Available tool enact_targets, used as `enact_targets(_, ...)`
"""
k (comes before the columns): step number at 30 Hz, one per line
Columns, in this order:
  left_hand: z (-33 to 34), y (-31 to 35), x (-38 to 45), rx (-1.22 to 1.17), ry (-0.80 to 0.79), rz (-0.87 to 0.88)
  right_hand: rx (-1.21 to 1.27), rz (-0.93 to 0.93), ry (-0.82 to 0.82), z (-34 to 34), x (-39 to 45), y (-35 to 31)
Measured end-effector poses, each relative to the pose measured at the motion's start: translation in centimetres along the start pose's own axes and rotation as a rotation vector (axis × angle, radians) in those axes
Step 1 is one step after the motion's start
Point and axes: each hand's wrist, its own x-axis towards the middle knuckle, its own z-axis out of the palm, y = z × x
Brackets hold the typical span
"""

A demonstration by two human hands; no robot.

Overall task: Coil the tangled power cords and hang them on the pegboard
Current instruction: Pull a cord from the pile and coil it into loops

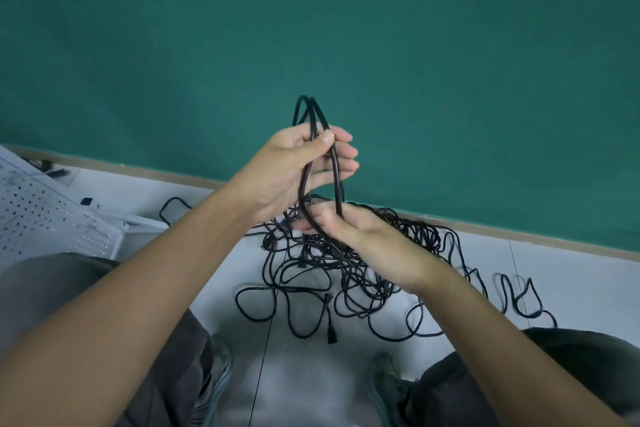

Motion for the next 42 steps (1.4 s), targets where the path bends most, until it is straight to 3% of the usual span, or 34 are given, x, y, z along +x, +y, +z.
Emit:
enact_targets(6,0.0,-0.4,-0.2,0.187,0.045,-0.091,-0.014,-0.125,0.061,-0.2,0.7,-1.2)
enact_targets(11,1.5,-1.8,-0.8,0.079,-0.006,-0.171,0.253,-0.215,0.133,-2.4,0.7,-3.9)
enact_targets(15,2.1,-4.7,-0.8,0.139,-0.177,-0.238,0.404,-0.233,0.291,-4.9,0.1,-4.4)
enact_targets(17,2.6,-5.7,-1.1,0.265,-0.236,-0.191,0.435,-0.221,0.36,-5.7,0.0,-4.0)
enact_targets(21,2.9,-6.1,-1.4,0.371,-0.203,-0.055,0.462,-0.168,0.428,-6.0,-0.1,-3.2)
enact_targets(24,2.7,-4.9,-1.1,0.333,-0.193,-0.044,0.454,-0.092,0.394,-5.7,-0.2,-2.2)
enact_targets(33,0.5,-0.1,-0.3,0.027,-0.01,-0.01,0.244,0.085,-0.026,-0.3,0.9,1.1)
enact_targets(37,-0.6,0.1,0.1,0.019,0.036,-0.017,0.012,-0.108,0.032,1.2,1.2,0.7)
enact_targets(42,-0.5,-0.2,0.3,0.067,0.081,-0.042,0.058,-0.158,0.121,1.9,1.3,-0.8)
